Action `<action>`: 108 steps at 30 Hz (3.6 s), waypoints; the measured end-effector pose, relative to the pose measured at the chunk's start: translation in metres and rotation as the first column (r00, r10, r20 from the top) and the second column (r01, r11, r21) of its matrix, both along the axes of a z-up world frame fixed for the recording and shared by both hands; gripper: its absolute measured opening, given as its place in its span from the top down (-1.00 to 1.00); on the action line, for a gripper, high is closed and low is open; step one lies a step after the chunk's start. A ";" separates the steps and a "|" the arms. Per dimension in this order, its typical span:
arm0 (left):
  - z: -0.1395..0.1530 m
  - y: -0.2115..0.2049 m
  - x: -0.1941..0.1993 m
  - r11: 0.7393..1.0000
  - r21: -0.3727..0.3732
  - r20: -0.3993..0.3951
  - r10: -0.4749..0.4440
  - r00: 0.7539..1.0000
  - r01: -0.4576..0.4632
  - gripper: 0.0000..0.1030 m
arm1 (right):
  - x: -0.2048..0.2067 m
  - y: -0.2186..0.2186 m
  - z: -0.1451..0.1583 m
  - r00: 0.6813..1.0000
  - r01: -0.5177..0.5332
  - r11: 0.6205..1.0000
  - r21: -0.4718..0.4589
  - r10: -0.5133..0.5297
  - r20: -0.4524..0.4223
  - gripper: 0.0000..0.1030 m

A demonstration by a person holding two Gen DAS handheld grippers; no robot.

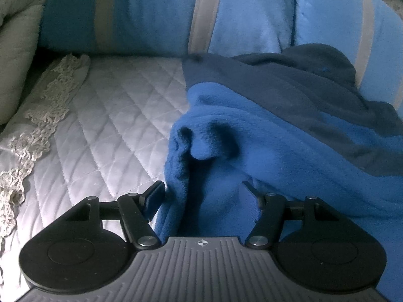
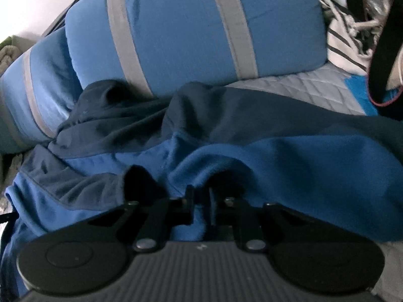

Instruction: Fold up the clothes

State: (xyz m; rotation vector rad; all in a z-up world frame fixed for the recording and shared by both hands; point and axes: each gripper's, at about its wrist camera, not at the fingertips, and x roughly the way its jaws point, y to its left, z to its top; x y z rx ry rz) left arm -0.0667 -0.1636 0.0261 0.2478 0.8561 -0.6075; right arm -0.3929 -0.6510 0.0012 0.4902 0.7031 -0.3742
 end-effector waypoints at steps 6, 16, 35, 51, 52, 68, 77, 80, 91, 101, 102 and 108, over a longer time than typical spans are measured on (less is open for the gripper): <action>-0.003 -0.003 0.000 1.000 0.022 0.010 -0.008 1.000 0.007 -0.26 | 0.015 0.009 -0.005 0.998 -0.058 0.998 -0.021 0.057 -0.015 0.76; -0.005 -0.008 0.000 0.999 0.046 0.017 -0.006 1.000 0.005 -0.26 | 0.012 -0.002 -0.013 0.996 -0.070 0.995 0.071 0.066 0.059 0.49; -0.004 -0.007 0.000 0.999 0.042 0.012 -0.010 1.000 0.010 -0.26 | -0.006 -0.013 -0.010 0.992 -0.080 0.996 0.047 0.084 -0.091 0.11; -0.004 -0.008 -0.002 0.999 0.043 0.011 -0.013 1.000 0.012 -0.26 | 0.001 -0.010 -0.017 0.989 -0.102 0.991 0.083 0.110 -0.100 0.09; -0.005 -0.008 -0.002 0.999 0.044 0.012 -0.013 1.000 0.013 -0.26 | 0.002 -0.011 -0.019 0.989 -0.102 0.991 0.089 0.111 -0.097 0.09; -0.002 -0.005 -0.003 0.999 0.031 0.010 -0.019 1.000 0.019 -0.26 | -0.008 -0.014 -0.009 0.999 -0.009 0.993 0.114 0.015 -0.050 0.78; 0.003 0.000 0.000 1.000 -0.002 0.009 -0.014 1.000 0.014 -0.26 | -0.015 0.002 0.016 0.996 -0.018 0.999 -0.032 0.016 -0.088 -0.07; 0.003 -0.002 -0.001 1.000 -0.008 0.009 -0.018 1.000 0.018 -0.26 | -0.021 0.005 0.024 0.999 -0.052 0.997 0.054 0.052 -0.003 -0.08; 0.008 0.008 0.001 0.993 -0.114 0.027 -0.016 0.999 0.019 -0.47 | 0.011 0.011 -0.009 0.989 -0.144 0.927 0.347 0.141 0.034 -0.17; 0.017 0.012 0.001 0.981 -0.195 0.067 0.013 0.998 0.001 -0.76 | 0.009 0.027 0.008 0.991 -0.134 0.960 0.247 0.137 0.005 0.91; 0.017 0.012 0.001 0.981 -0.195 0.066 0.009 0.998 0.004 -0.77 | 0.006 0.027 0.012 0.992 -0.127 0.963 0.239 0.128 0.010 0.91; 0.016 0.015 0.005 0.977 -0.212 0.030 0.019 0.999 -0.012 -0.79 | -0.013 0.018 0.039 0.995 -0.090 0.967 0.238 0.079 0.056 0.92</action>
